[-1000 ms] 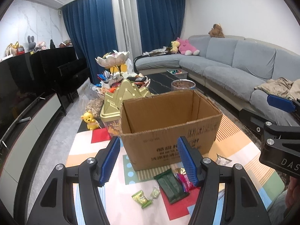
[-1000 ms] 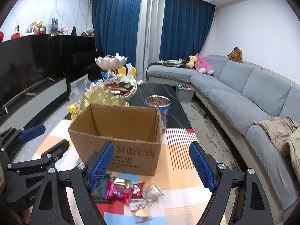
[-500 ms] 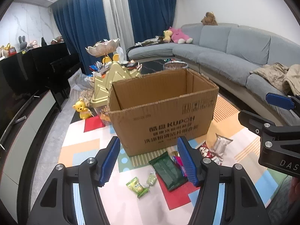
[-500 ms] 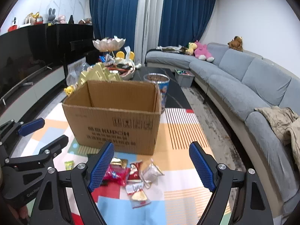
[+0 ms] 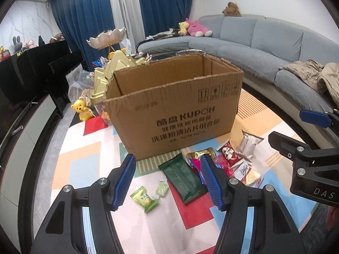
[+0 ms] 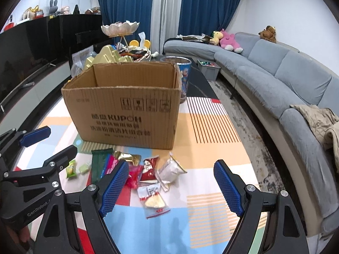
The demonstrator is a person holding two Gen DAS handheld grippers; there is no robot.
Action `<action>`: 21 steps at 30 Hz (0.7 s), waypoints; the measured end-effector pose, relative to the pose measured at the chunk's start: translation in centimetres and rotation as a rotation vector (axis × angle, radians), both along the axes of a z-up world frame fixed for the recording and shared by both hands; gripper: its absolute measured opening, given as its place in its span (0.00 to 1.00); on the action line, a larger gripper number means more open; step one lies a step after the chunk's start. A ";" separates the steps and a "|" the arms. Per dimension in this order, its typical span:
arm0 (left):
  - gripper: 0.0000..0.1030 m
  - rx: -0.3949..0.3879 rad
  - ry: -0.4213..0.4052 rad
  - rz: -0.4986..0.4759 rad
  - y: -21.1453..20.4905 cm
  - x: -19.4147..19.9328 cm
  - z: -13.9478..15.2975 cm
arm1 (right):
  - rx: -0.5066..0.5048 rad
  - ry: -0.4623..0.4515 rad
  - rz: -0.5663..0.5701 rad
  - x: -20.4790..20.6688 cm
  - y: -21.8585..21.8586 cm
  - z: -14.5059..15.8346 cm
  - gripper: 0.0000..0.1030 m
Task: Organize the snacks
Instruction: 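Withdraw both open tools from the box back toward the snacks, then grasp a light-green candy with the left tool while the right tool grasps the clear cheese snack packet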
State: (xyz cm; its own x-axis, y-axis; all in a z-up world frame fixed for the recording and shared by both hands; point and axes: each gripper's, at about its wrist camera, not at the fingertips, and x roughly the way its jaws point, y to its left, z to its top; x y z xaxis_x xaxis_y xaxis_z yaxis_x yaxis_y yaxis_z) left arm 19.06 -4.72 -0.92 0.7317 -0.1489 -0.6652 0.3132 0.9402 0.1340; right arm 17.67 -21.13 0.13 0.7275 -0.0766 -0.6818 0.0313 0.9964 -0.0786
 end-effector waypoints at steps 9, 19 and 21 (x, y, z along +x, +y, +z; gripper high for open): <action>0.61 0.020 0.030 -0.017 0.6 0.1 -1.8 | 0.011 0.056 -0.004 0.3 0.3 -1.7 0.81; 0.60 0.062 0.074 -0.032 1.1 0.9 -3.8 | 0.027 0.125 -0.006 0.6 0.8 -4.1 0.81; 0.60 0.073 0.092 -0.038 1.1 1.1 -4.1 | 0.039 0.135 -0.009 0.8 0.8 -4.5 0.81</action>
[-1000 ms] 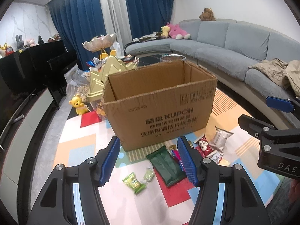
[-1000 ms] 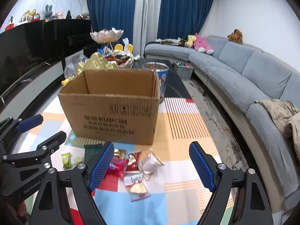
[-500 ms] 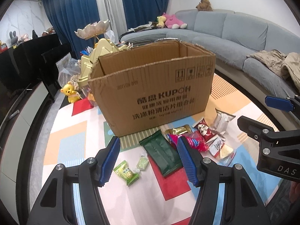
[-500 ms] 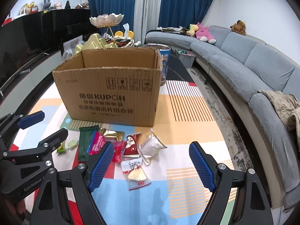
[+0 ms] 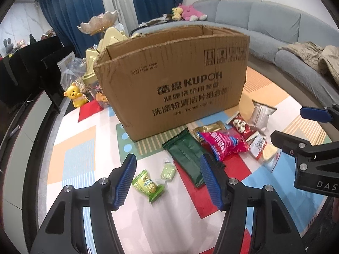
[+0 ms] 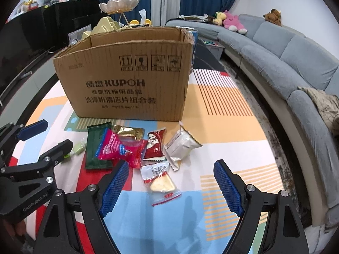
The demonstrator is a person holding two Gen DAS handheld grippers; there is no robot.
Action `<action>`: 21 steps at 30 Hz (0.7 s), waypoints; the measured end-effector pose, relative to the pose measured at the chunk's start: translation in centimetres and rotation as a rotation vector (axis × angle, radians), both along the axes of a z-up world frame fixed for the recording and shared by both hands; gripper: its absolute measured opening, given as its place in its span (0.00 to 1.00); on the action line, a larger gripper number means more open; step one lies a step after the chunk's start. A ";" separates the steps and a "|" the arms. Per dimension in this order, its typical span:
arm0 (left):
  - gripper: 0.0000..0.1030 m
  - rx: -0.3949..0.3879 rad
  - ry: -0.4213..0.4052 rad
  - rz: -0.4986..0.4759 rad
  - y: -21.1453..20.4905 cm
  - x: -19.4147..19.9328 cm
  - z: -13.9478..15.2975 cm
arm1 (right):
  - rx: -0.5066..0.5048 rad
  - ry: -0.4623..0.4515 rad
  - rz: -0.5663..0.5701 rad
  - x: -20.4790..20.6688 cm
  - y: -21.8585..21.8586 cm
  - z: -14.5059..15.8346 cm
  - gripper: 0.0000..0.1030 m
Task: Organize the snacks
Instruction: 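Grasp a light-green candy with the left tool while the right tool grasps the clear cheese snack packet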
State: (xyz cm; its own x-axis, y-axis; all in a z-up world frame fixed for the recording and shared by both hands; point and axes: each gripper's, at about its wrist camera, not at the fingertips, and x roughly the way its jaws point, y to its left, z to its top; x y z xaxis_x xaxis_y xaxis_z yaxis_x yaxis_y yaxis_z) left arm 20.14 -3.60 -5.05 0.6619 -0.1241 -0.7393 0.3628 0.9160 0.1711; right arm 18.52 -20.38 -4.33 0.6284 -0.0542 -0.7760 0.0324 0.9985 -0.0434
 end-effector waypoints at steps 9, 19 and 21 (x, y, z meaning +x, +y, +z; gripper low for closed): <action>0.57 0.072 0.033 -0.058 0.4 1.1 -0.7 | 0.017 0.041 -0.005 0.7 0.4 -1.4 0.81; 0.55 0.114 0.099 -0.149 -0.1 2.1 -2.1 | 0.015 0.076 -0.014 1.5 0.6 -2.3 0.81; 0.55 0.107 0.121 -0.152 0.0 2.4 -2.6 | 0.009 0.082 -0.013 1.7 0.6 -2.5 0.81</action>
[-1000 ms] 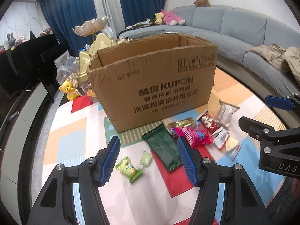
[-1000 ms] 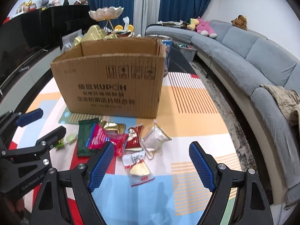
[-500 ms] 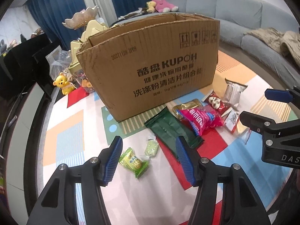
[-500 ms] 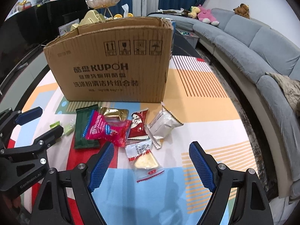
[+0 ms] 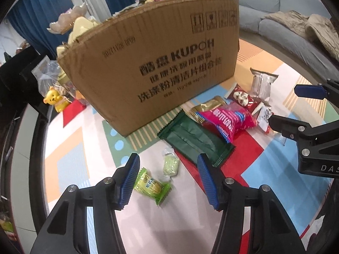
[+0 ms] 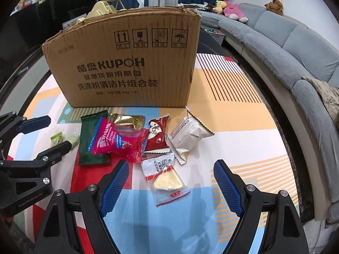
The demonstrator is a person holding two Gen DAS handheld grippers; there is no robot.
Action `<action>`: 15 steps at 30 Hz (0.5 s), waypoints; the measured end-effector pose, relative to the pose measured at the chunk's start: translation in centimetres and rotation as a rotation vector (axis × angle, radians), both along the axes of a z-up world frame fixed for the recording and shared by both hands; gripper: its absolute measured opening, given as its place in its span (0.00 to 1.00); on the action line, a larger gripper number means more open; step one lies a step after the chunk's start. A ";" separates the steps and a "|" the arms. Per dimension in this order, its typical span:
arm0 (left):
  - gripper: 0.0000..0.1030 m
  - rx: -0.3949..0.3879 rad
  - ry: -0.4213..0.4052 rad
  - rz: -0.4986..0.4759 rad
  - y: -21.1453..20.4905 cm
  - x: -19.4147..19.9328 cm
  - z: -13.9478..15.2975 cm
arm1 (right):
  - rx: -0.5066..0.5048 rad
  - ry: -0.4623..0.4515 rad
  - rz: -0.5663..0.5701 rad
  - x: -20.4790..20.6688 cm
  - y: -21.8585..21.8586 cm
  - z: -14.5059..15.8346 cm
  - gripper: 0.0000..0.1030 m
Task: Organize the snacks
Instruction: 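Grasp a light-green candy with the left tool while the right tool grasps the clear cheese snack packet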
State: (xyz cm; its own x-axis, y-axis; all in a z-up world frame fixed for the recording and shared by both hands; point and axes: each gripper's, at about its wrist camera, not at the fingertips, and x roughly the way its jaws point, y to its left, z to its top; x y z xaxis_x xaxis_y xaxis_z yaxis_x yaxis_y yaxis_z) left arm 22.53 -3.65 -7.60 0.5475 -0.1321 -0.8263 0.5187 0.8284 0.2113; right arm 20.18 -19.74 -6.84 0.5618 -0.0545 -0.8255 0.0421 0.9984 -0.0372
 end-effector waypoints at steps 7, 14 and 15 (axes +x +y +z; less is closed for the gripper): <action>0.45 0.005 0.041 0.003 0.4 1.0 -1.6 | -0.013 0.025 0.011 0.7 0.9 -0.8 0.80; 0.39 -0.002 0.071 0.002 0.7 1.9 -2.7 | -0.027 0.051 0.015 0.9 1.1 -1.6 0.80; 0.38 -0.002 0.073 0.001 0.7 1.9 -2.8 | -0.026 0.055 0.015 0.9 1.1 -1.8 0.80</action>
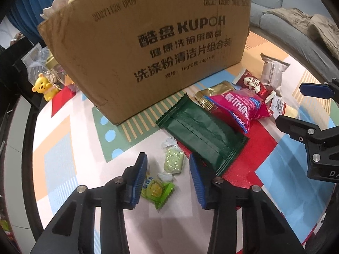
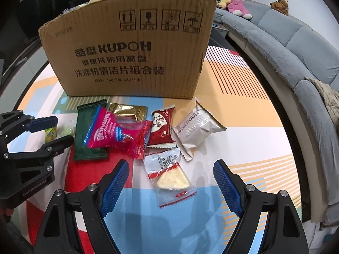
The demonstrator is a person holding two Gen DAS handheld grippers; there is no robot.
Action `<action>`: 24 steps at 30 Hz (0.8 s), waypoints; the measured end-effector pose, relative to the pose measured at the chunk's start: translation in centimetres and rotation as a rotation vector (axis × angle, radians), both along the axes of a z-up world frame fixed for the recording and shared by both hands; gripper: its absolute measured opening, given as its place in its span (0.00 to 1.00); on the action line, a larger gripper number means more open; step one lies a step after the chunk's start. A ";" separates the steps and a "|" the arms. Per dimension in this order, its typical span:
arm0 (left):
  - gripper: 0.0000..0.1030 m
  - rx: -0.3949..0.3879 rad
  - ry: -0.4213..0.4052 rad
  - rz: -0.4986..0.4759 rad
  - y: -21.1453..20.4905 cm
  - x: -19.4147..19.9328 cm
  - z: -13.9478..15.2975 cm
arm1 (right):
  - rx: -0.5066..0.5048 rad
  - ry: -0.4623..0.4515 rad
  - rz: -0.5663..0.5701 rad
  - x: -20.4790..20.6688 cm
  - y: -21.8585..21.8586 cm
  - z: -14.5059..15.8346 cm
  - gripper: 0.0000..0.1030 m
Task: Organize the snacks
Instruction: 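Grasp a light-green candy with the left tool while the right tool grasps the clear cheese snack packet, then lift the light-green candy with the left tool while the right tool lifts the cheese packet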
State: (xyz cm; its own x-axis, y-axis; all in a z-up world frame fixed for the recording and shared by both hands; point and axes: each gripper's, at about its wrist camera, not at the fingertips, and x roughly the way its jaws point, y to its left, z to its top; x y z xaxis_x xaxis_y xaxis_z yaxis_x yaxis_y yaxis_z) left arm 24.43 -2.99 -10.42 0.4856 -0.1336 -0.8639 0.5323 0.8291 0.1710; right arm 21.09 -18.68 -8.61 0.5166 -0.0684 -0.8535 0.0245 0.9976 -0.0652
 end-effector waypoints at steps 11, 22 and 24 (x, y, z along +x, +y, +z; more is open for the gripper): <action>0.19 -0.033 0.004 -0.027 -0.3 0.5 -0.2 | 0.066 0.064 0.000 0.6 -0.8 -1.7 0.58; 0.18 -0.047 0.006 -0.030 -0.7 -0.2 -0.2 | 0.088 0.044 0.019 0.3 -0.7 -1.5 0.37; 0.18 -0.048 0.006 -0.028 -0.4 0.2 -0.4 | 0.100 0.044 0.020 0.1 -0.8 -1.4 0.36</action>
